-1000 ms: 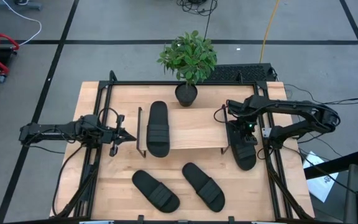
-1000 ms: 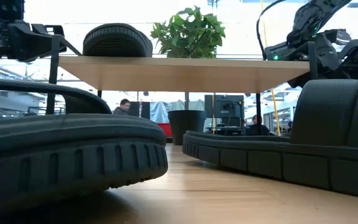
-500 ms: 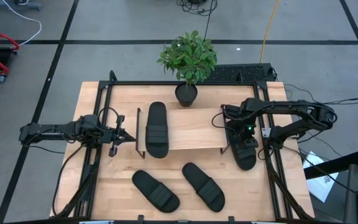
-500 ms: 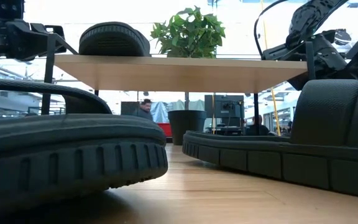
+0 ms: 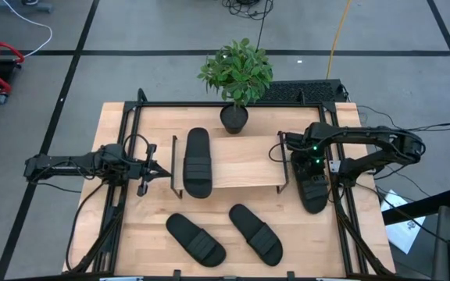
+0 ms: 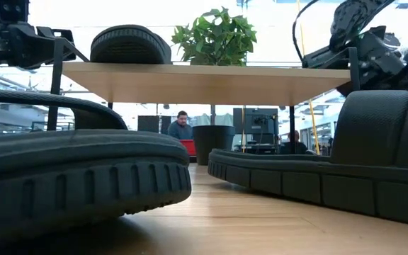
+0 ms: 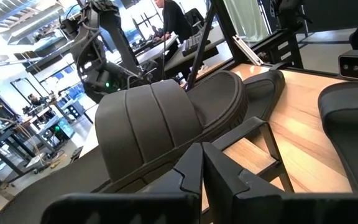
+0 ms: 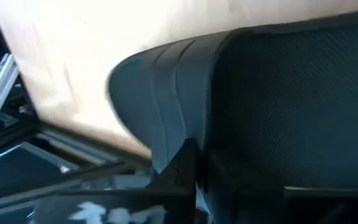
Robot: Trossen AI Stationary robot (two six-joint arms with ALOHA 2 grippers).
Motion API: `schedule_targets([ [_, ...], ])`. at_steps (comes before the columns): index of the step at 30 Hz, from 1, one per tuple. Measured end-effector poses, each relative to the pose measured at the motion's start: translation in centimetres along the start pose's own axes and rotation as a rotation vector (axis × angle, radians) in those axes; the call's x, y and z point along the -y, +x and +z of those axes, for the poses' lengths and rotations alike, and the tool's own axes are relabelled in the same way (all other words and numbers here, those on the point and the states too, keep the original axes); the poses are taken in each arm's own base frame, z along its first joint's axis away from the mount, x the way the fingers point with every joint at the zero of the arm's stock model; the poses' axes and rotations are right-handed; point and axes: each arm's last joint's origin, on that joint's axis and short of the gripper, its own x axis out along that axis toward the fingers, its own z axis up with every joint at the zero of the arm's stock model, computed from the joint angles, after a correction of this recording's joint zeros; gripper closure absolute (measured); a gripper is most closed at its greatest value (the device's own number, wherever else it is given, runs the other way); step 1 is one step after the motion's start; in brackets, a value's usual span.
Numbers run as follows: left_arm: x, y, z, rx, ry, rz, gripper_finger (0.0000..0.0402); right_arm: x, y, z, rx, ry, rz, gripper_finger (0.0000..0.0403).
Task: Pick and place slides into the shelf
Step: Put the right black slide on the shelf
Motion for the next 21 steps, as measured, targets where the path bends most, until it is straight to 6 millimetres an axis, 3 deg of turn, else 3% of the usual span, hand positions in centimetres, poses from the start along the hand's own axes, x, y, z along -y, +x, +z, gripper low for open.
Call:
schedule_targets([
  [5, -0.1, 0.0, 0.2, 0.016, 0.003, 0.010, 0.0400, -1.2, -2.0, -1.0, 0.015, 0.029, -0.049, 0.0399],
  [11, -0.2, 0.0, 0.4, 0.036, 0.005, 0.021, 0.0385, -3.2, -5.4, -2.5, 0.060, 0.078, -0.183, 0.0400],
  [21, -0.2, 0.0, 0.4, 0.039, 0.001, 0.022, 0.0386, -6.8, -11.9, -3.9, 0.376, 0.040, -0.288, 0.0402],
])
